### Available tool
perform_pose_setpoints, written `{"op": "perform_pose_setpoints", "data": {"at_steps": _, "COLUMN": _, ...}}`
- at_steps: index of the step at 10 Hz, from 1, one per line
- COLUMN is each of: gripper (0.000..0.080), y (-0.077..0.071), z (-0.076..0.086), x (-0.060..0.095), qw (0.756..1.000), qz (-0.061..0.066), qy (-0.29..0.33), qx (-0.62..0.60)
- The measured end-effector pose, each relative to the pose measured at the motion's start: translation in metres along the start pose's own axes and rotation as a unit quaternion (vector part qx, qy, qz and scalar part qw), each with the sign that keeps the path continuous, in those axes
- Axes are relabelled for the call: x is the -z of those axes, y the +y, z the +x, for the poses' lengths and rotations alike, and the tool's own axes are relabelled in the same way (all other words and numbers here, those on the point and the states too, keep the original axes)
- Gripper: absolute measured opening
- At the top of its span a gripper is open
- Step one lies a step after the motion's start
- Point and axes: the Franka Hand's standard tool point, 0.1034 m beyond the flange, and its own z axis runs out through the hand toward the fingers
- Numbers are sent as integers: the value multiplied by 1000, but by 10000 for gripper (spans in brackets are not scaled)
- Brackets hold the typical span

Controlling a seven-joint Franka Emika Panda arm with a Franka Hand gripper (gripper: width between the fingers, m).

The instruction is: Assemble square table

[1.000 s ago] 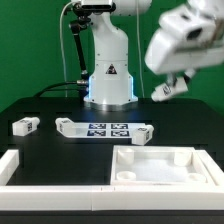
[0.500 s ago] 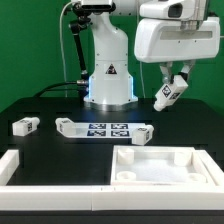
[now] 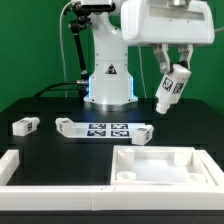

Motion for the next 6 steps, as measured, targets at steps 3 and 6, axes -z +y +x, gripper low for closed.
{"op": "perform_pose_setpoints", "data": {"at_steps": 3, "gripper": 290, "y": 1, "z": 1, "x": 0, "qw": 1000, "qz": 0, "qy": 1, "qx": 0}}
{"op": "perform_pose_setpoints", "data": {"at_steps": 6, "gripper": 290, "y": 17, "z": 39, "x": -14, "qw": 995, "qz": 82, "qy": -16, "qx": -53}}
